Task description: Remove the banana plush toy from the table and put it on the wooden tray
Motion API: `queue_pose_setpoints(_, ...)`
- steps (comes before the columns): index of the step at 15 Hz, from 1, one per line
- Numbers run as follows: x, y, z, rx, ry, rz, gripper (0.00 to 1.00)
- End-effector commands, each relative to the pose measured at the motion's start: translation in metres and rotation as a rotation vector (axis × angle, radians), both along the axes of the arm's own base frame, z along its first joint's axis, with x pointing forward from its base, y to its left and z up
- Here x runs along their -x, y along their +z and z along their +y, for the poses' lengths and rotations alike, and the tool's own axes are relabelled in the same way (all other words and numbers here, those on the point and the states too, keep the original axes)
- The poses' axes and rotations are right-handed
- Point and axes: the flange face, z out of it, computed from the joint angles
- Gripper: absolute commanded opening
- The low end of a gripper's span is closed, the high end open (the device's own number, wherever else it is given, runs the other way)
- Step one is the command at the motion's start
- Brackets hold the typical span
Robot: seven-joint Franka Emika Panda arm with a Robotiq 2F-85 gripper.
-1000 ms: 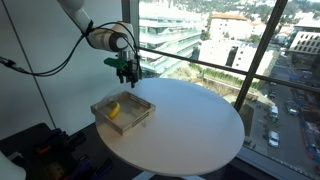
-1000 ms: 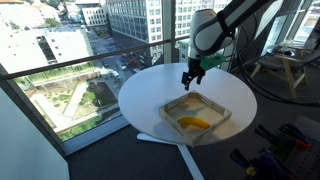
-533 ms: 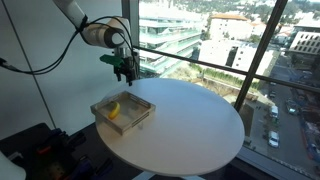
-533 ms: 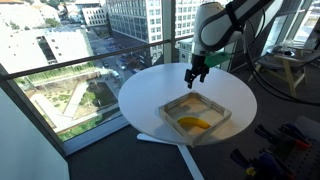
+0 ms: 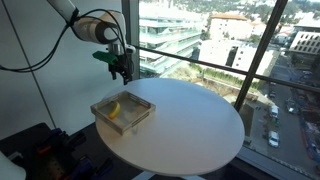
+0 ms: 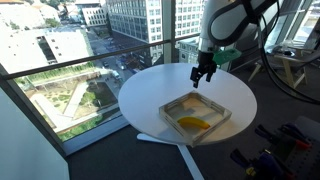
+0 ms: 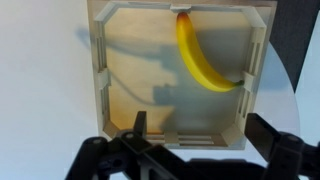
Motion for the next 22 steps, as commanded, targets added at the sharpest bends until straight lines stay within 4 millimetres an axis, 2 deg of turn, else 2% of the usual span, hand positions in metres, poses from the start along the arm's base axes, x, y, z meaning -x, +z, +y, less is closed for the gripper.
queue_pose_setpoints(1,0.022,0.015,-0.001,-0.006,-0.021,0.003,1.0)
queue_pose_setpoints(16,0.056,0.036,-0.002,-0.016,-0.023,-0.015,1.0)
queue_pose_setpoints(17,0.057,0.037,-0.002,-0.016,-0.023,-0.016,1.0)
queue_pose_setpoints(18,0.047,0.029,-0.004,-0.004,-0.009,-0.02,1.0)
queue_pose_setpoints(22,0.048,0.026,-0.004,-0.004,-0.009,-0.015,1.0)
